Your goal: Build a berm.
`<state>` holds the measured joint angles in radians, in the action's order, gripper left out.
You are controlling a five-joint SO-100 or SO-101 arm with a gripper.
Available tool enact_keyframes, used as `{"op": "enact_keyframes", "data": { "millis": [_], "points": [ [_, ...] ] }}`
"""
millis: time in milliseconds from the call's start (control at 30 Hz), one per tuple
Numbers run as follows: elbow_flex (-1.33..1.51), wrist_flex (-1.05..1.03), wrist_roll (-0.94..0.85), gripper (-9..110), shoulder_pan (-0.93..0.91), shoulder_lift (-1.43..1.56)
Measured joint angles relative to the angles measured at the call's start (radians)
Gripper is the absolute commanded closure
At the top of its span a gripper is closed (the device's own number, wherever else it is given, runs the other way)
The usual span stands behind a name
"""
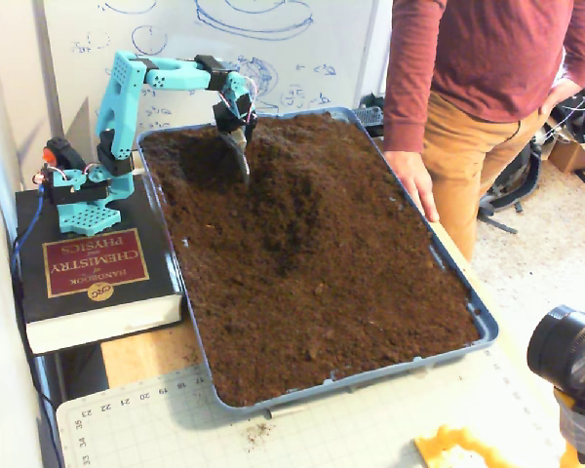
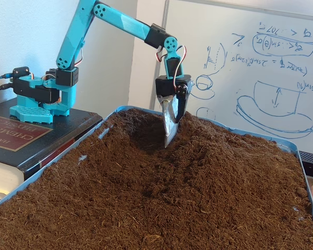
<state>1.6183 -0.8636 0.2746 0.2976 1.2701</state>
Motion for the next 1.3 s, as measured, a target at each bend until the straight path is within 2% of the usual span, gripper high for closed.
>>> {"op": "enact_keyframes", "data": {
  "millis": [500, 600, 867, 1300],
  "points": [
    [0.000, -0.181, -0.002, 101, -0.028, 0.052],
    [0.006, -0.212, -0.058, 101, -0.025, 0.052],
    [0.273, -0.218, -0.195, 101, 0.043, 0.169],
    [0.790, 0.173, -0.195, 101, 0.089, 0.485]
  ]
}}
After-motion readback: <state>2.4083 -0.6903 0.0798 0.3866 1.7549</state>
